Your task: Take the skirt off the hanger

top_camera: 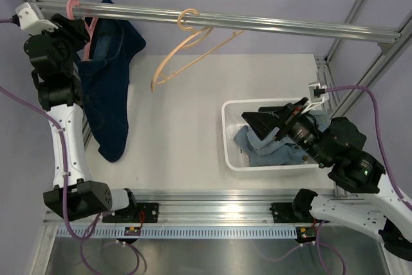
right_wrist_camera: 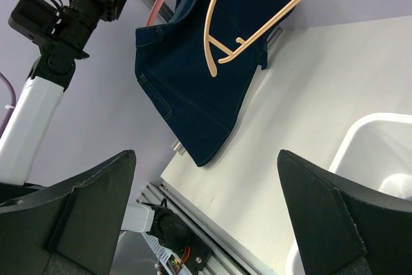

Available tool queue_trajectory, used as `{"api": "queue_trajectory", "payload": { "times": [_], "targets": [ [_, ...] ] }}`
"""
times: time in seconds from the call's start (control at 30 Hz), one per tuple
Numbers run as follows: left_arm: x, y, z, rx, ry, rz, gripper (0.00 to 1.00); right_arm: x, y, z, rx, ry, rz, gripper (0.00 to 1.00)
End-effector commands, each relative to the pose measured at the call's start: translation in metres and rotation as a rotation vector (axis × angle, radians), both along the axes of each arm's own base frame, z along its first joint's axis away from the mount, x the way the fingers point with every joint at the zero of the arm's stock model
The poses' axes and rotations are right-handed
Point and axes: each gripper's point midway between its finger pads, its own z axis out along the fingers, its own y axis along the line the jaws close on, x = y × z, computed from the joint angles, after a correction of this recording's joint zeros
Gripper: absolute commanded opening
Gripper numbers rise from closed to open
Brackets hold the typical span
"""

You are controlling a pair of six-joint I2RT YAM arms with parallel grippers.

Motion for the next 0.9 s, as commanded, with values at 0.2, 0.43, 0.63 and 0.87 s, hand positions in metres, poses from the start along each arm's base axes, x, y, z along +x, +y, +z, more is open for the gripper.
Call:
{"api": "queue_trajectory", "payload": {
  "times": [0.2, 0.43, 0.63, 0.87],
  "targets": [
    [-0.003, 0.004, 0.034, 0.022, -0.055, 0.018, 0.57, -0.005, 0.002, 0.03, 0.052, -0.06, 0.028, 0.99],
    [0.001, 0.012, 0.031, 0.015, -0.015, 0.058, 0.49, -0.008, -0.004, 0.032, 0.064, -0.064, 0.021, 0.99],
    [0.002, 0.012, 0.033, 0.057, 0.022, 0.098, 0.43, -0.008, -0.008, 0.037, 0.07, -0.074, 0.012, 0.99],
    [0.01, 0.004, 0.034, 0.052, 0.016, 0.066, 0.34, -0.008, -0.007, 0.035, 0.068, -0.072, 0.014, 1.0]
  ]
}}
